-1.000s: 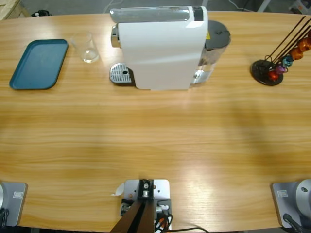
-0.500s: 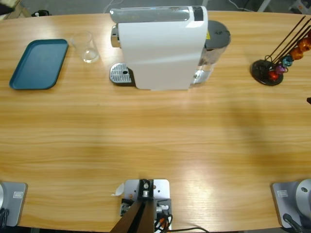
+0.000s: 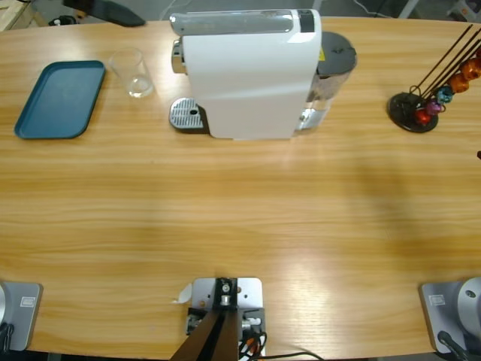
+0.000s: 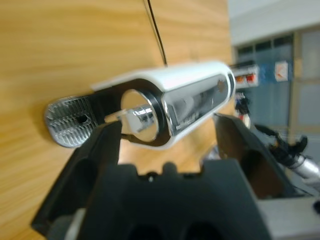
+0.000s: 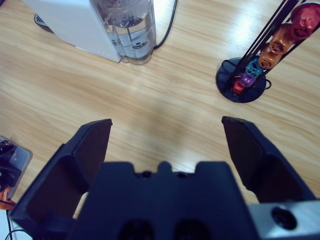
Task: Pour coffee
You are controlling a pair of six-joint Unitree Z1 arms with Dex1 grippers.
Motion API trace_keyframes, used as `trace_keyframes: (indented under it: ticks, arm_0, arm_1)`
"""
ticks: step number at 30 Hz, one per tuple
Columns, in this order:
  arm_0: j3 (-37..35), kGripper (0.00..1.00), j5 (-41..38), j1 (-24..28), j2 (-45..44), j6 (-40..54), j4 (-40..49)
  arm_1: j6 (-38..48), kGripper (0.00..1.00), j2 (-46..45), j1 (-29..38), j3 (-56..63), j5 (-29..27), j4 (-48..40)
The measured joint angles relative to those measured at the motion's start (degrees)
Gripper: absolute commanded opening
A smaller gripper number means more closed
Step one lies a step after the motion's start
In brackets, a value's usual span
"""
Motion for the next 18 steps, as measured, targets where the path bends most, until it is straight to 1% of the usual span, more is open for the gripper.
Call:
trace_keyframes:
  ticks: [3, 5, 6, 7, 8, 9, 11, 12, 14, 15, 18]
  arm_0:
    - [-1.5, 0.713, -4.7, -0.1, 3.5, 0.0, 0.0]
    - [-2.5, 0.665, -6.1, -0.4, 4.7, 0.0, 0.0]
    - [-3.1, 0.571, -6.2, -0.5, 5.0, 0.0, 0.0]
    - [-3.7, 0.521, -6.3, -0.5, 5.2, 0.0, 0.0]
    - [-4.0, 0.491, -6.3, -0.5, 5.2, 0.0, 0.0]
    - [-4.2, 0.434, -6.3, -0.5, 5.2, 0.0, 0.0]
    - [-4.2, 0.423, -6.3, -0.5, 5.2, 0.0, 0.0]
    - [-4.2, 0.375, -6.3, -0.6, 5.2, 0.0, 0.0]
    - [-4.2, 0.053, -6.3, -0.6, 5.2, 0.1, 0.0]
    - [-4.2, 0.020, -6.3, -0.7, 5.2, 0.1, 0.0]
    - [-4.2, 0.000, -6.3, -0.8, 5.2, 0.3, 0.0]
  arm_1:
    - [0.0, 1.000, 0.0, 0.0, 0.0, 0.0, 0.0]
    - [0.0, 1.000, 0.0, 0.0, 0.0, 0.0, 0.0]
    - [0.0, 1.000, 0.0, 0.0, 0.0, 0.0, 0.0]
    - [0.0, 1.000, 0.0, 0.0, 0.0, 0.0, 0.0]
    - [0.0, 1.000, 0.0, 0.0, 0.0, 0.0, 0.0]
    - [0.0, 1.000, 0.0, 0.0, 0.0, 0.0, 0.0]
    - [0.0, 1.000, 0.0, 0.0, 0.0, 0.0, 0.0]
    - [0.0, 1.000, 0.0, 0.0, 0.0, 0.0, 0.0]
    - [0.0, 1.000, 0.0, 0.0, 0.0, 0.0, 0.0]
    - [0.0, 1.000, 0.0, 0.0, 0.0, 0.0, 0.0]
    - [0.0, 1.000, 0.0, 0.0, 0.0, 0.0, 0.0]
